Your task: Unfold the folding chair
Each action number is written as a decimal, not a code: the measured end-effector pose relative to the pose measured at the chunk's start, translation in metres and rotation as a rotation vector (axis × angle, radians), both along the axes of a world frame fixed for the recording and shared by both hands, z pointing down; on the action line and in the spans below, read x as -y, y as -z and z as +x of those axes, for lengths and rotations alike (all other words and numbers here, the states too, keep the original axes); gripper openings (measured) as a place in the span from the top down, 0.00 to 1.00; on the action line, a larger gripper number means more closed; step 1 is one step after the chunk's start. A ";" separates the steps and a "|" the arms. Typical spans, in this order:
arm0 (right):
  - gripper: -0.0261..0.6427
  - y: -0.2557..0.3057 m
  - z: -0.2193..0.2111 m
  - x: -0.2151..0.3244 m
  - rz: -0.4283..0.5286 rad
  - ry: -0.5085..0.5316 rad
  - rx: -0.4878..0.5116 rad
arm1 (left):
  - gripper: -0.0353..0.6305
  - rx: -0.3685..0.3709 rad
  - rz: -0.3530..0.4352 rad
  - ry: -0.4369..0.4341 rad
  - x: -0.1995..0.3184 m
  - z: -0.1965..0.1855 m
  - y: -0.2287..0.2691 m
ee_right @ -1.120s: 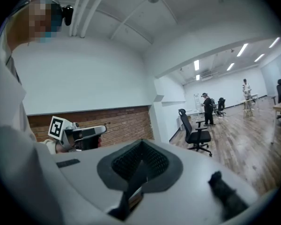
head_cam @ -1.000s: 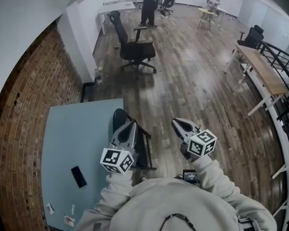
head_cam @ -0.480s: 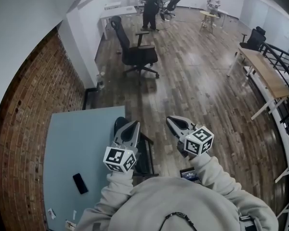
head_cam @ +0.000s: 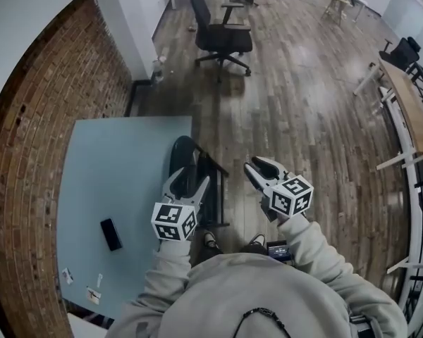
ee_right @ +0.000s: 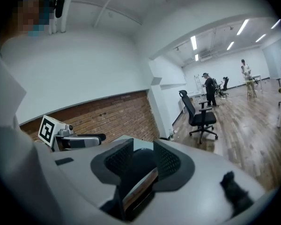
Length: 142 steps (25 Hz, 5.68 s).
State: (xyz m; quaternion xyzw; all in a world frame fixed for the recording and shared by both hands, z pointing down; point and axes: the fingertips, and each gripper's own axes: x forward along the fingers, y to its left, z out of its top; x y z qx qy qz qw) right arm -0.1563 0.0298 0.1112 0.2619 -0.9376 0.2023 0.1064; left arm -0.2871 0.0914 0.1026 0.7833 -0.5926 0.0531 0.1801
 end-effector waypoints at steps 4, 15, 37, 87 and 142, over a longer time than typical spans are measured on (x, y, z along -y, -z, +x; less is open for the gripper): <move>0.70 -0.074 -0.029 0.007 -0.119 0.035 -0.062 | 0.44 0.025 -0.100 0.071 0.000 -0.032 -0.053; 0.59 -0.323 -0.124 -0.053 -0.566 0.167 -0.271 | 0.32 -0.142 -0.476 0.186 -0.045 -0.106 -0.216; 0.67 -0.485 -0.188 -0.060 -0.866 0.070 -0.449 | 0.81 -0.223 -0.633 0.189 -0.048 -0.112 -0.275; 0.74 -0.729 0.367 0.054 -1.125 0.422 0.607 | 0.85 -0.447 -0.572 0.123 -0.006 0.083 -0.444; 0.95 0.114 0.121 -0.045 0.337 -0.204 0.096 | 0.94 -0.031 0.329 -0.461 0.021 0.116 0.082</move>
